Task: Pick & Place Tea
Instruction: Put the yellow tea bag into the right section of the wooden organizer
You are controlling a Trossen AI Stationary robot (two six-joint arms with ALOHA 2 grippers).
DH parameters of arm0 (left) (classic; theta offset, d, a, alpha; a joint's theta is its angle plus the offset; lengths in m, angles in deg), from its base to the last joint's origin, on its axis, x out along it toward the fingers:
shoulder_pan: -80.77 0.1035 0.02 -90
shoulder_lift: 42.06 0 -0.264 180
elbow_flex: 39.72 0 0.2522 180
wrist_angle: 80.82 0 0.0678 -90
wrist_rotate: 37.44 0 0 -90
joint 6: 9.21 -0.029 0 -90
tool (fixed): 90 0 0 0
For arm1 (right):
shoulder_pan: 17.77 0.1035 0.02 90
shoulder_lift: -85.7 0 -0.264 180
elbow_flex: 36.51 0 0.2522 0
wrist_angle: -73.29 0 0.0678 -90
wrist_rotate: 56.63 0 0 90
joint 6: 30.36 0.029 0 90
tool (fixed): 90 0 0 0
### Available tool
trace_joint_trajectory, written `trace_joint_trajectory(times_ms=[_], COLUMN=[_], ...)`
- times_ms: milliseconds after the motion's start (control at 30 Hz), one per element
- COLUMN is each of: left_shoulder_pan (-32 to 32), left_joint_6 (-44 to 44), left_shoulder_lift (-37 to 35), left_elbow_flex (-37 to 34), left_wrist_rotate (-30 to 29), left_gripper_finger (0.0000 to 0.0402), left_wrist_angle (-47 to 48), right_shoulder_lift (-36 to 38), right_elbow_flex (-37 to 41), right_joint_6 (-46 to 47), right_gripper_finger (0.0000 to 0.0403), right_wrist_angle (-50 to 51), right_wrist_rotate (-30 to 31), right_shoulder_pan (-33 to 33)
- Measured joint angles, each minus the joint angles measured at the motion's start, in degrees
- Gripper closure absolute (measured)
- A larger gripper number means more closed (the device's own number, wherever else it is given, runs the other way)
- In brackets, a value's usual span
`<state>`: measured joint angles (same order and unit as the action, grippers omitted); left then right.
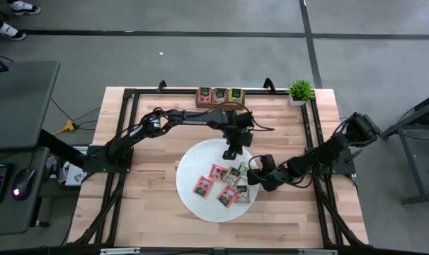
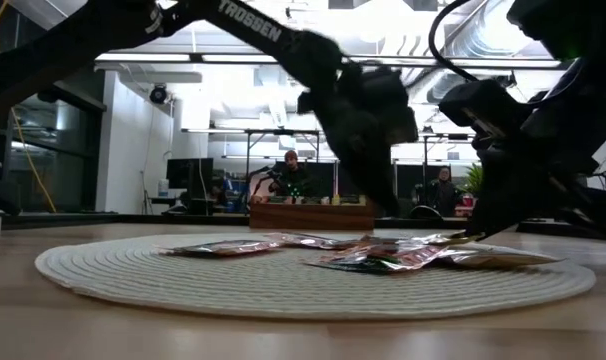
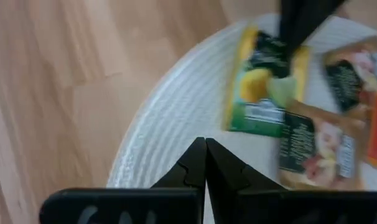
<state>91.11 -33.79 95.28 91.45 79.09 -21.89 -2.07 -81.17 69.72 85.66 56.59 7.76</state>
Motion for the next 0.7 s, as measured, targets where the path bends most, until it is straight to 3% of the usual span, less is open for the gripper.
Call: trace_joint_trajectory(times_ms=[267, 433, 700], left_shoulder_pan=[-0.08, 1.22, 7.77], left_joint_6=[-11.69, -16.19, -18.45], left_shoulder_lift=[-0.05, -7.22, -14.17], left_elbow_flex=[17.33, 13.56, 13.54], left_wrist_rotate=[-5.10, -5.28, 6.09], left_gripper_finger=[0.0400, 0.0401, 0.0401], left_wrist_angle=[19.27, 22.13, 25.53], right_shoulder_lift=[0.00, 0.83, 9.51], right_elbow_flex=[0.00, 0.02, 0.04], right_joint_6=[-2.58, -6.72, -19.40], right_gripper_finger=[0.0403, 0.0403, 0.0403], right_wrist_angle=[-0.06, 0.02, 7.12], right_wrist_rotate=[0.16, -0.15, -1.34], right_shoulder_pan=[0.01, -0.01, -3.68])
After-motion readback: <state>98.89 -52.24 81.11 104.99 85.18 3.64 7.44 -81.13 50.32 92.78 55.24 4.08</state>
